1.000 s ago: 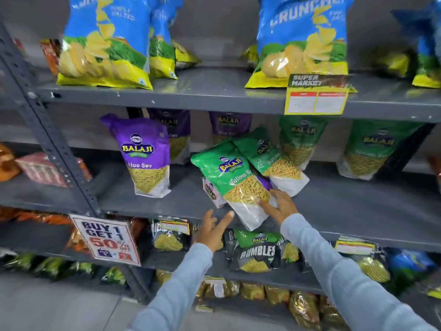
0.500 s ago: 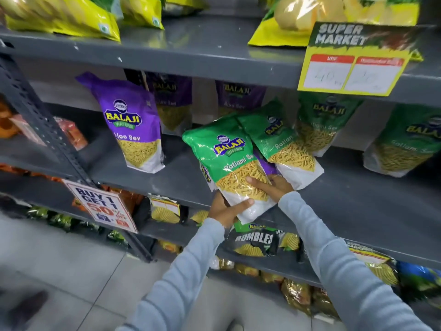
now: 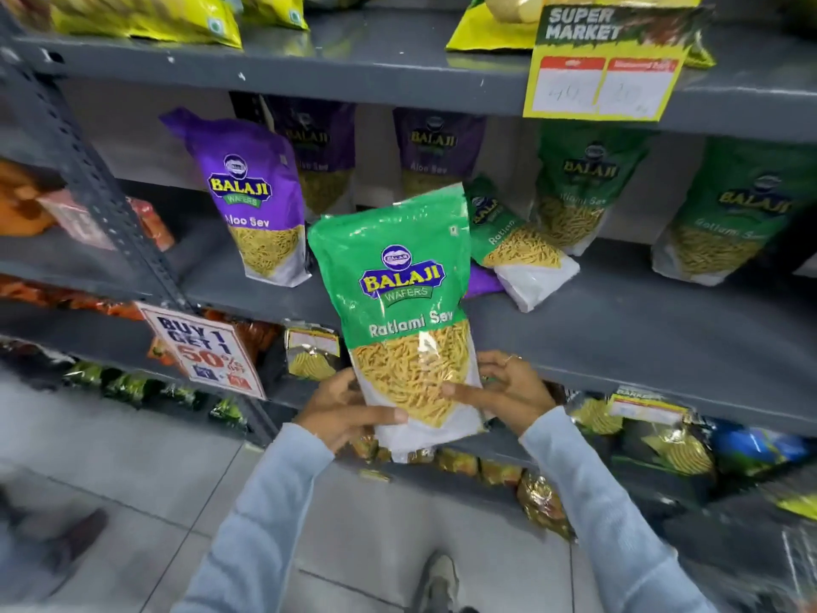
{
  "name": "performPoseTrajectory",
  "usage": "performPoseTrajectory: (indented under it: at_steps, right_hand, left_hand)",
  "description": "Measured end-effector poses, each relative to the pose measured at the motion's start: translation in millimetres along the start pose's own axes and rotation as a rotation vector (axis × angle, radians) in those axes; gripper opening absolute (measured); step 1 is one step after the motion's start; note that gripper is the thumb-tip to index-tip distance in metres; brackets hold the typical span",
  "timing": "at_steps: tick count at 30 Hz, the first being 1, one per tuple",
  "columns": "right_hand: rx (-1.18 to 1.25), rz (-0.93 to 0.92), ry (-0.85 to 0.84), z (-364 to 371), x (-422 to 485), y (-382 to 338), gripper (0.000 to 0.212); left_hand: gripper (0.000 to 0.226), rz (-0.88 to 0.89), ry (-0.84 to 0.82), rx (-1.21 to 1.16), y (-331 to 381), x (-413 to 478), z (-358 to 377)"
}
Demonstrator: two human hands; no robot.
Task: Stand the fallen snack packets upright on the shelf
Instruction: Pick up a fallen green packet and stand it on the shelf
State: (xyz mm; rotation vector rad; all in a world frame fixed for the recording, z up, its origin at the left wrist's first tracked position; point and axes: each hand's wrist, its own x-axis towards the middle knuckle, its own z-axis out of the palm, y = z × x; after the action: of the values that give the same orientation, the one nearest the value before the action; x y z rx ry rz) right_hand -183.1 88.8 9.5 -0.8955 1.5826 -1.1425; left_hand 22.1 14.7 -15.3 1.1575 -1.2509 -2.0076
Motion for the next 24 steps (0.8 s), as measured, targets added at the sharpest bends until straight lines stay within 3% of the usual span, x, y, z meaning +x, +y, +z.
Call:
performPoseTrajectory:
  at_steps: [5,10,13,16,20,24]
  right_hand:
    - [0.070,-0.075,0.151,15.1,-57.1,20.3,0.055]
    - [0.126,-0.094,0.233,12.8,-91.3,35.8,0.072]
    - [0.156,-0.096,0.239,4.7,-102.8,38.5,0.069]
    - [0.145,-0.103,0.227,-8.3,-105.4,36.9,0.051]
    - [0.110,-0.096,0.191,-33.6,-99.4,39.3,0.067]
    - [0.105,-0.124,0.309,-69.0,-83.3,42.2,0.064]
  left_hand:
    - [0.051,0.032,-0.125,0.044,-2.8,-38.9,-4.6]
    - [0.059,0.030,-0.192,0.088,-3.0,-54.3,7.7]
    - [0.058,0.034,-0.198,0.101,-5.8,-57.5,19.5]
    - [0.060,0.046,-0.206,0.143,-5.9,-50.5,31.8]
    - [0.069,0.116,-0.164,0.316,-6.0,-30.1,60.4]
    - [0.079,0.187,-0.184,0.425,-7.6,12.5,108.9]
